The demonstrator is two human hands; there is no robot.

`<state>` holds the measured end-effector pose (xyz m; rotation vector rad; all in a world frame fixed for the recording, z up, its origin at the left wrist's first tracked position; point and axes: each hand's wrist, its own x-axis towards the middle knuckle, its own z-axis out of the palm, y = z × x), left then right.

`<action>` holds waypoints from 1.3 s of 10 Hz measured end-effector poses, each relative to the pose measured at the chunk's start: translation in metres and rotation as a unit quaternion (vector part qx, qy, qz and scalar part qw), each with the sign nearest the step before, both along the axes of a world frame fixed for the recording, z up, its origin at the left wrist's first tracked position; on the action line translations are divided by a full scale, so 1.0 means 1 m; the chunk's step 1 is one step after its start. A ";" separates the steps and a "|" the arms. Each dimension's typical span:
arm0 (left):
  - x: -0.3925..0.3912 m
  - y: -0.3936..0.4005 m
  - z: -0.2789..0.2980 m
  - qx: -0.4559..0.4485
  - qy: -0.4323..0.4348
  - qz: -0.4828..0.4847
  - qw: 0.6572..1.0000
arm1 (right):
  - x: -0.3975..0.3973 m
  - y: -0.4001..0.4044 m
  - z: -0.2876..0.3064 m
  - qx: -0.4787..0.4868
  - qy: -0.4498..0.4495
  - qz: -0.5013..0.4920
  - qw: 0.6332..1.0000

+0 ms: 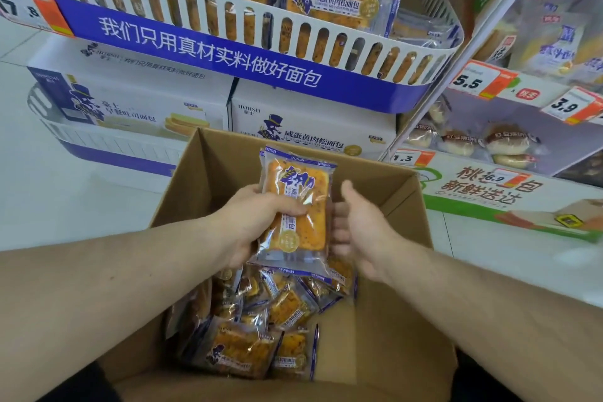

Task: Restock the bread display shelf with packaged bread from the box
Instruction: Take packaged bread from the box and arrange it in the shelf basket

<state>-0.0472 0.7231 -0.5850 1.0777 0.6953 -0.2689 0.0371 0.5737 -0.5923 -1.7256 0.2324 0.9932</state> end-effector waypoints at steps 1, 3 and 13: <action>0.002 0.008 -0.006 -0.019 0.043 0.006 0.999 | 0.045 -0.003 -0.031 -0.129 -0.053 -0.049 0.989; 0.007 0.019 -0.020 -0.039 0.096 -0.009 0.995 | 0.074 -0.020 -0.134 -0.349 -0.136 0.248 0.893; 0.007 0.016 -0.049 0.066 0.108 0.093 0.988 | 0.096 -0.025 -0.090 -0.344 -0.132 0.411 0.834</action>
